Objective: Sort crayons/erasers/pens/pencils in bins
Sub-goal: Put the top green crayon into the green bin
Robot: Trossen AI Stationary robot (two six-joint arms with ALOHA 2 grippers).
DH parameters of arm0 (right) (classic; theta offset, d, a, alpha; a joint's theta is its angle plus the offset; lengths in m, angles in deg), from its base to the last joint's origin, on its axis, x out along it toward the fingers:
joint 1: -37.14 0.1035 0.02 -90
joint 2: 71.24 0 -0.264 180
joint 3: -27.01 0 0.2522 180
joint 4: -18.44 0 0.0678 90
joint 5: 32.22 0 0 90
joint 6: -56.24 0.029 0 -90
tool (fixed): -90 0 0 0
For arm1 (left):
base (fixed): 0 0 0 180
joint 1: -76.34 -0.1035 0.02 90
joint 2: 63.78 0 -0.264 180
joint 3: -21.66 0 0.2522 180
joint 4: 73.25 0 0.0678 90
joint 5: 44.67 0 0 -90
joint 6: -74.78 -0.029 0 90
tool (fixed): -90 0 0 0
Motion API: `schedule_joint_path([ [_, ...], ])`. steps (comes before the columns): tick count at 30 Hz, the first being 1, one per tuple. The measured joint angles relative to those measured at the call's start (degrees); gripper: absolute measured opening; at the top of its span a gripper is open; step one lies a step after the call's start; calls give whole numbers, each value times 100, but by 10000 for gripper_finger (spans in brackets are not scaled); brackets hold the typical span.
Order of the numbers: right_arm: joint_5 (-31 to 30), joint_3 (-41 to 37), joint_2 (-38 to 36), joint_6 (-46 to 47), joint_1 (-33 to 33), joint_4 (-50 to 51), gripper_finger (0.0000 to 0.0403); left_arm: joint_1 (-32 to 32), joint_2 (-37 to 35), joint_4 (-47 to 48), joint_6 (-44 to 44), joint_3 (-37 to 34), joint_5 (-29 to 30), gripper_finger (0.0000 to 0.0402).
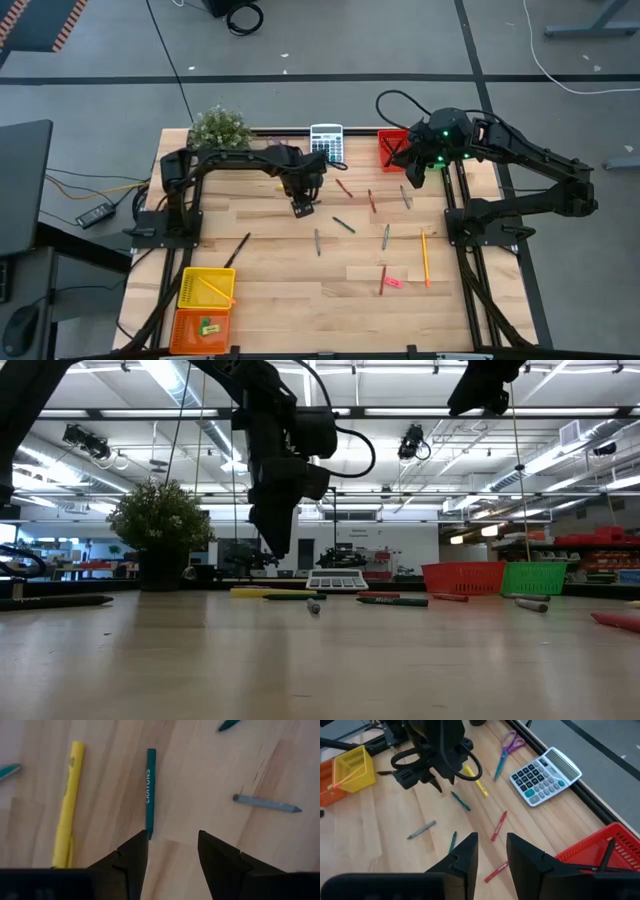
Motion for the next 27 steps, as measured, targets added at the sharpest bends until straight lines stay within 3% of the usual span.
schedule_joint_path([
  [11,-170,0,0,-33,-2,-4,107,52,368,-295,497,-53,61,172],
  [27,-173,-2,-2,-39,36,23,107,86,782,-550,547,-62,246,171],
])
